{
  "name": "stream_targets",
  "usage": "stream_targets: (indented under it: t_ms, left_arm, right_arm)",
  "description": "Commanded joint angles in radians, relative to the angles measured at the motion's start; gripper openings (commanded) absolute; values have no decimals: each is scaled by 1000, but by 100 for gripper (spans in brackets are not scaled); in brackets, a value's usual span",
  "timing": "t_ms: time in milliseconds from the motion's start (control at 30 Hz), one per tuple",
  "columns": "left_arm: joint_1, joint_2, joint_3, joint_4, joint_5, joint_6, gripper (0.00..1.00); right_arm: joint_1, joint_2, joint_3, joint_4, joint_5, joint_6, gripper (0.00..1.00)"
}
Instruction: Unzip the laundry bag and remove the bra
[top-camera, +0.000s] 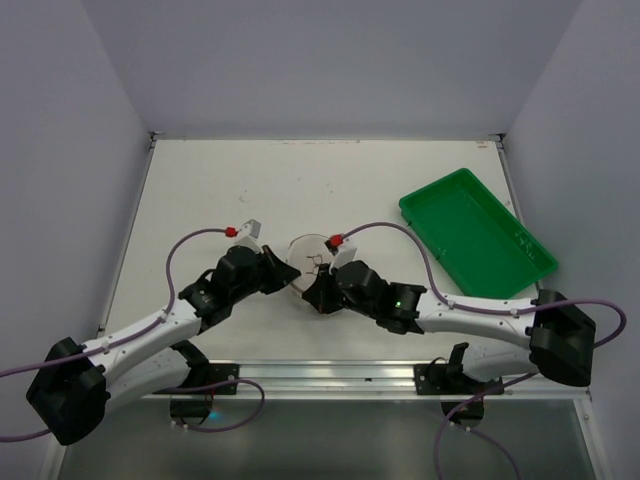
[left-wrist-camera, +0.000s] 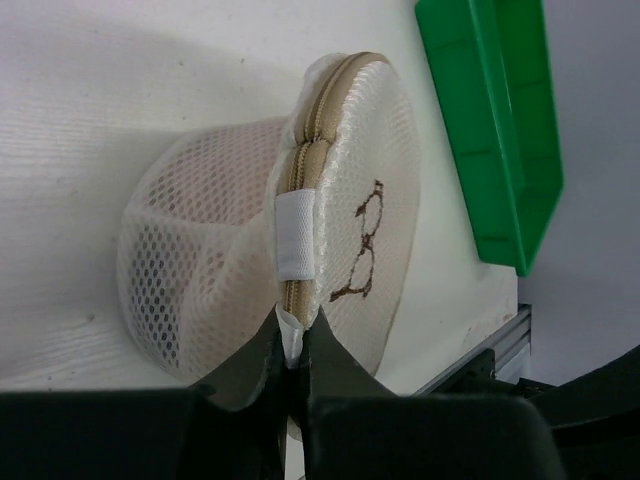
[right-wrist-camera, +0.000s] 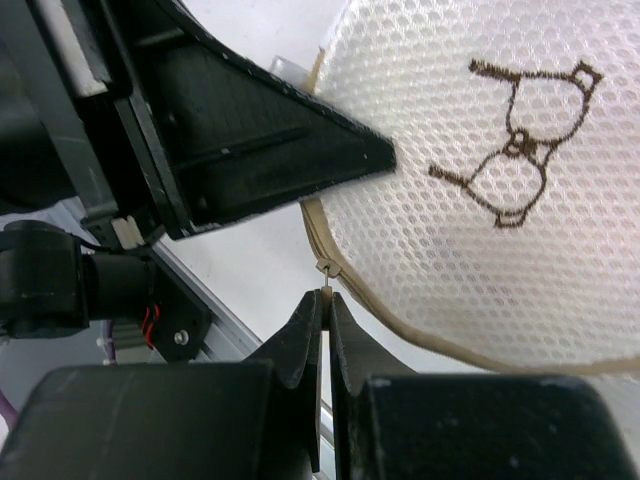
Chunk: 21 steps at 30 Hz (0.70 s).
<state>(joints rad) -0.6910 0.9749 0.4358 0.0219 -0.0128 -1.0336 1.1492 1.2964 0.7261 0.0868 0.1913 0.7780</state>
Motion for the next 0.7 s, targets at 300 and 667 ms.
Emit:
stream_targets:
  t_ms: [300,667]
  left_arm:
    - [4,44,148,-5,-38,237,0]
    - [100,186,306,15,105,613,5]
  right_arm:
    - [3,-181,-105,-45,7,-20,0]
    - [3,-220,-117,-59,-26,-16,0]
